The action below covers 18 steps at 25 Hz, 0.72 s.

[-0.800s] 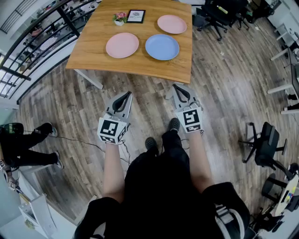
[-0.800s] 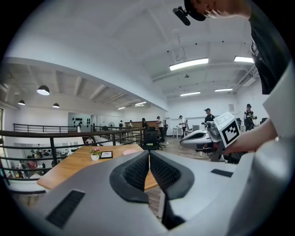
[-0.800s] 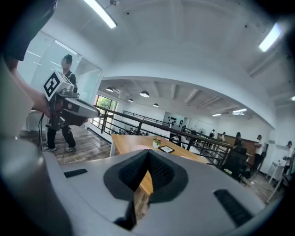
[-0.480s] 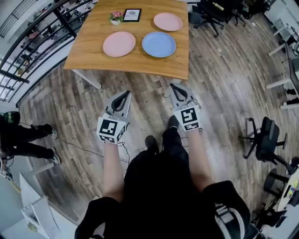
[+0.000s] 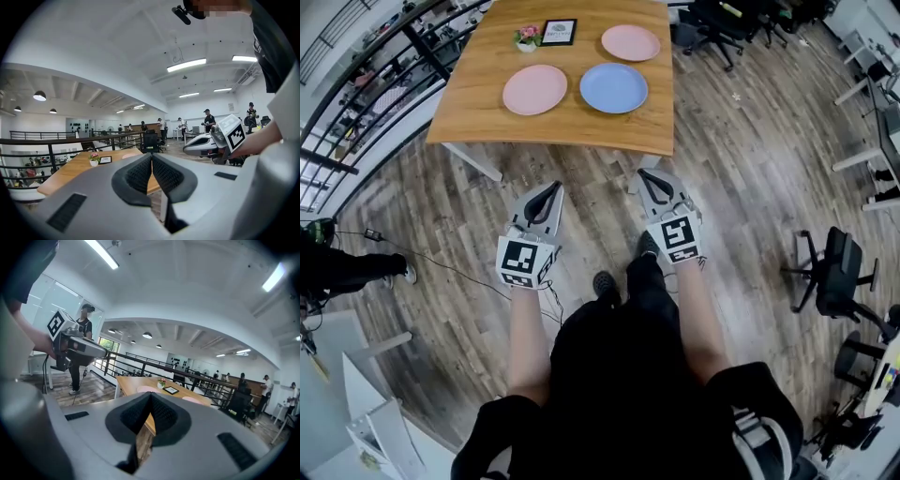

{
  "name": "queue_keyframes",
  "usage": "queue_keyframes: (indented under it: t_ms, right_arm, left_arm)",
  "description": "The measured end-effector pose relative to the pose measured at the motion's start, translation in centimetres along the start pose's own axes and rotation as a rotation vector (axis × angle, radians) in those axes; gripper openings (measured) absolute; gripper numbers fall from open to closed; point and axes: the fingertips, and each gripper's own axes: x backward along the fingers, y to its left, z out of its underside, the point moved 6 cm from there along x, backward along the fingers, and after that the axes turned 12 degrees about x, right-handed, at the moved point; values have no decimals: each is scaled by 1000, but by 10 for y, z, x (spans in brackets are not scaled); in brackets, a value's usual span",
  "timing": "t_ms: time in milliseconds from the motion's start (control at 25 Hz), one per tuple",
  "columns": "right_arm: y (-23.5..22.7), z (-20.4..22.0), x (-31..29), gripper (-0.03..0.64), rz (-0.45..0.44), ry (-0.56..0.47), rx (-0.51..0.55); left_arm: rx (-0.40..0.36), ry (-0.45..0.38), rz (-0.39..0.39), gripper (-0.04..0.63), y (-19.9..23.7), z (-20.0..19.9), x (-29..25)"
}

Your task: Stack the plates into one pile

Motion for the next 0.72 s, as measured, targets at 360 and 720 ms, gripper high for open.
queue_keyframes:
  t_ms: [360, 720]
  right_arm:
    - [9, 7, 2, 9, -10, 19, 17]
    - [13, 4, 0, 46, -5, 19, 41]
  left_arm:
    - [24, 15, 19, 26, -4, 12, 3]
    - [23, -3, 23, 29, -3, 11, 7]
